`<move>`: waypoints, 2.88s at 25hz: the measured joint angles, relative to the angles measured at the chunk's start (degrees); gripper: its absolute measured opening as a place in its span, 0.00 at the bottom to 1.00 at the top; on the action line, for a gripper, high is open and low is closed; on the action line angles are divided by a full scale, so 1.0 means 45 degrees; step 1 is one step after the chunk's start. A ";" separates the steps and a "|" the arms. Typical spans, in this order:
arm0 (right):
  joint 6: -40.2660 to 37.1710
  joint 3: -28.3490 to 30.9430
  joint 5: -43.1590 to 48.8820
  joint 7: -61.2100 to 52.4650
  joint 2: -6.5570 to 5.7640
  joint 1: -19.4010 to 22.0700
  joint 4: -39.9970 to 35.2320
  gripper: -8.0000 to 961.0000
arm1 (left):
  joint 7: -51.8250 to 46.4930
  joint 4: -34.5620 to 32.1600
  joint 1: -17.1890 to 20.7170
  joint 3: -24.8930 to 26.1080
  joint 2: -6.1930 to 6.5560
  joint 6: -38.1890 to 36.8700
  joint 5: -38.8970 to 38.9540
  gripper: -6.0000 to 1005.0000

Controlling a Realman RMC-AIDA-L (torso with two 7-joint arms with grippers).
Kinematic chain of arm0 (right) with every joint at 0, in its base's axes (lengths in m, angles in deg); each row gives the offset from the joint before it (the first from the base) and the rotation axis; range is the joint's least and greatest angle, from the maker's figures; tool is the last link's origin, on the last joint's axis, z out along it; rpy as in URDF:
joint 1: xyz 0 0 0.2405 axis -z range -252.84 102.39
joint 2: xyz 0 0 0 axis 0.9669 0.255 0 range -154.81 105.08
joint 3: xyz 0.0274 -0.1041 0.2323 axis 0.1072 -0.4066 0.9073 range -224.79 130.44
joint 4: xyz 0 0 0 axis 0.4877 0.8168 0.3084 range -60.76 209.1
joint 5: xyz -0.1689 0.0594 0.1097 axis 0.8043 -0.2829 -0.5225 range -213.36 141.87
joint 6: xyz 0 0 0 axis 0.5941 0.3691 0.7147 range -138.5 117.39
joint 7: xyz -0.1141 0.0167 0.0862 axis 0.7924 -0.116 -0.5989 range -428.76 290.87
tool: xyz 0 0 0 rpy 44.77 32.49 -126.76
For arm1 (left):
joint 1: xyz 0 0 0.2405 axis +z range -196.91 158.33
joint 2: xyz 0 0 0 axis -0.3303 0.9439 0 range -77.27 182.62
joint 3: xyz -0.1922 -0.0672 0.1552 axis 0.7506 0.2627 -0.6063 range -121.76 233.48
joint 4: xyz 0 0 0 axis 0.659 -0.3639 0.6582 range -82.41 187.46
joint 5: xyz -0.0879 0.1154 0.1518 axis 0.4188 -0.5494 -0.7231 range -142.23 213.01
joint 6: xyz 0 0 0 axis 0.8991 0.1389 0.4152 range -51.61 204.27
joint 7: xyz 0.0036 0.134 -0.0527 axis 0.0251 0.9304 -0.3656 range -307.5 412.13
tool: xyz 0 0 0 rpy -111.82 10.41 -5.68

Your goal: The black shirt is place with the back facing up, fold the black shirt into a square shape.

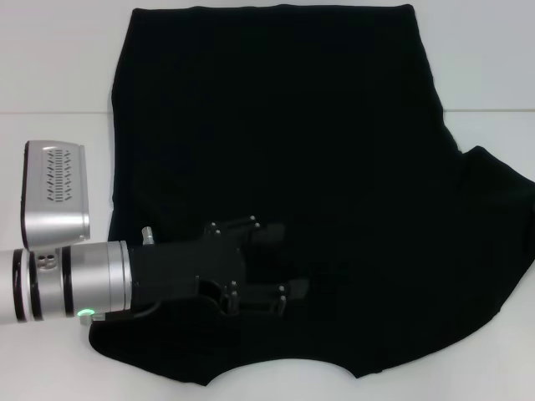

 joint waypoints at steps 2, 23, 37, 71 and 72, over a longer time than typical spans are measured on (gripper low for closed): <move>0.0012 -0.0009 -0.0007 0.0047 0.0018 0.0004 0.0000 0.02 | -0.0014 0.0000 0.0011 0.0073 0.0000 -0.0038 0.0001 0.86; -0.0666 -0.0679 -0.0277 0.0489 0.0474 -0.1248 0.0002 0.02 | -0.0516 -0.0099 0.0008 0.0026 0.0034 -0.0108 -0.0116 0.87; -0.1739 -0.2991 -0.0258 0.0257 0.0962 -0.2290 0.0002 0.02 | -0.0660 -0.0098 0.0021 0.0083 0.0055 -0.0014 -0.0119 0.87; -0.3021 -0.2825 -0.0646 -0.0154 0.0055 -0.0455 -0.0706 0.73 | -0.2181 -0.0912 0.0006 0.0156 0.0313 -0.0387 -0.0247 0.87; -0.3020 -0.2826 -0.0631 -0.0140 0.0054 -0.0440 -0.0684 0.72 | -0.2182 -0.0914 0.0011 0.0160 0.0314 -0.0375 -0.0240 0.87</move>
